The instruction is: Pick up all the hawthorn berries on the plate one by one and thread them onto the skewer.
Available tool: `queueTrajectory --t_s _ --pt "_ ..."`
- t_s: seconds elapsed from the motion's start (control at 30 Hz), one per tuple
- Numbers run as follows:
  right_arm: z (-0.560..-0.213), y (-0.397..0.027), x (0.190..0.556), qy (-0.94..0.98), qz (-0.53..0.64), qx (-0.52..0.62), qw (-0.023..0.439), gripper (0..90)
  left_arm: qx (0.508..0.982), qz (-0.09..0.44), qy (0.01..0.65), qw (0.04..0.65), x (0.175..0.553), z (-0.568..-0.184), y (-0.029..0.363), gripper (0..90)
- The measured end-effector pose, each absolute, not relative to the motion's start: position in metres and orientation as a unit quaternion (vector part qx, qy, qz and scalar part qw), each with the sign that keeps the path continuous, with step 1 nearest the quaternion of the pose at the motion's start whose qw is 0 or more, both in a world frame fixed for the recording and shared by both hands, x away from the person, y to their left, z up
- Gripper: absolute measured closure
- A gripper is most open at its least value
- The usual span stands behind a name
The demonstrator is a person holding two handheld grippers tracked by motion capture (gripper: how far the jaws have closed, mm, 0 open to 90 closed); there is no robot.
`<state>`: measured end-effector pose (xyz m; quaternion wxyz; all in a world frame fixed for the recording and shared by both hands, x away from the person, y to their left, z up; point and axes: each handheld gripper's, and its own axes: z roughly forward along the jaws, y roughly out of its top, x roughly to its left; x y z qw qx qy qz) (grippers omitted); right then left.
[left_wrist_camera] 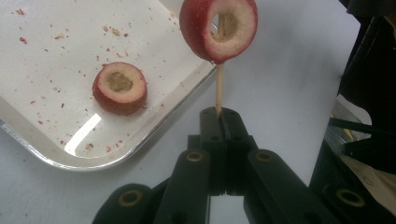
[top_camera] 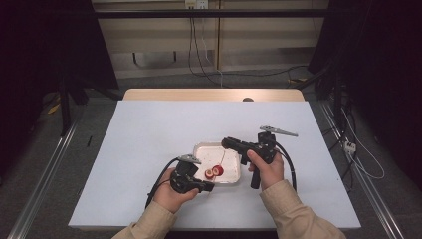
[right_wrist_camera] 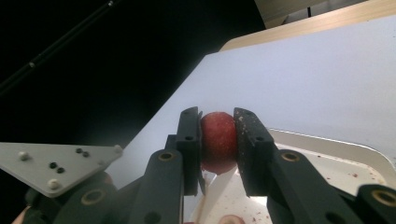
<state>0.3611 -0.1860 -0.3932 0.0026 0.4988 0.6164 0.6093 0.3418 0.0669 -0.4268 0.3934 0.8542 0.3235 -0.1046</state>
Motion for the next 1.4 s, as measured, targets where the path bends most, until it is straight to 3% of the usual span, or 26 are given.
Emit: queueTrajectory --t_s 1.4 --pt "-0.4002 -0.1828 0.3608 0.606 0.618 0.501 -0.001 73.1 0.844 -0.105 0.34 0.402 0.3427 -0.4287 0.0685 90.0"
